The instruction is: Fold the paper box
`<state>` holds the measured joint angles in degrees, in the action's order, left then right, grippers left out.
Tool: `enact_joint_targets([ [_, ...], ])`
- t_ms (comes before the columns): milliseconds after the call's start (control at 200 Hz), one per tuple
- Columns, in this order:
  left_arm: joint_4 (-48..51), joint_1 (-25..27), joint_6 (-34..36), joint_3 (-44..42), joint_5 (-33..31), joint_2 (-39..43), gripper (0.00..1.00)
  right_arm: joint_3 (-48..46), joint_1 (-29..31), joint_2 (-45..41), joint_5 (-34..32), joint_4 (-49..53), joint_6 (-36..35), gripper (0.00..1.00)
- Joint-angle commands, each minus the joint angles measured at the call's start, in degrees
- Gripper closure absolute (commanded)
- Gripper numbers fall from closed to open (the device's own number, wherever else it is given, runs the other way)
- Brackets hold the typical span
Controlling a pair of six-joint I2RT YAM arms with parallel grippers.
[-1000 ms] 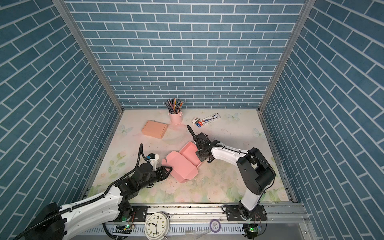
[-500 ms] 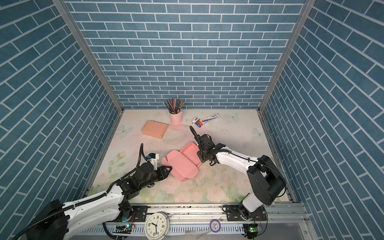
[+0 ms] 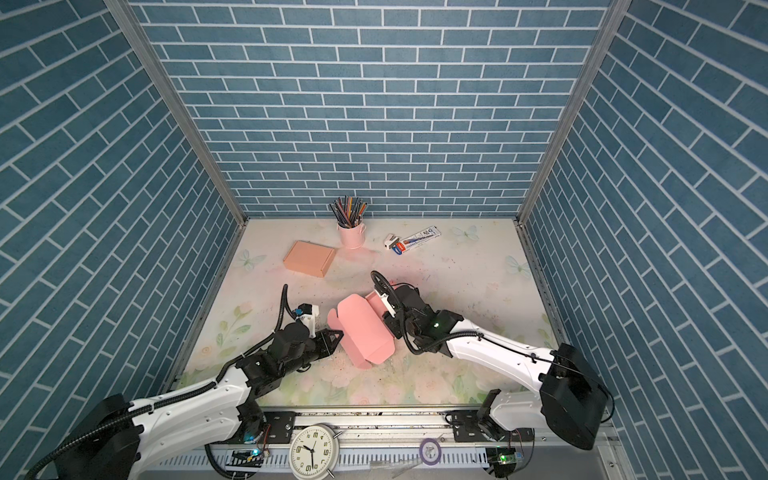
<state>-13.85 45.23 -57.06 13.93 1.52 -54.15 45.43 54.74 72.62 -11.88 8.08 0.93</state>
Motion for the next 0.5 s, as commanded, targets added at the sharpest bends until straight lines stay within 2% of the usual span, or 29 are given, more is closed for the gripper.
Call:
enact_joint_targets([
  [0,1.5,-0.2,1.6,2.3,-1.3,0.6,0.9,-1.8,0.0,-3.2,2.2,-4.4,-3.3,0.54],
  [315,6.6,-2.1,6.8,6.1,-0.4,1.1,0.98,-3.5,-0.1,-7.7,4.8,-6.9,-4.5,0.55],
  [495,9.1,-3.7,11.6,8.4,2.0,1.4,0.99,-6.0,0.0,-11.9,6.8,-12.0,-6.8,0.54],
])
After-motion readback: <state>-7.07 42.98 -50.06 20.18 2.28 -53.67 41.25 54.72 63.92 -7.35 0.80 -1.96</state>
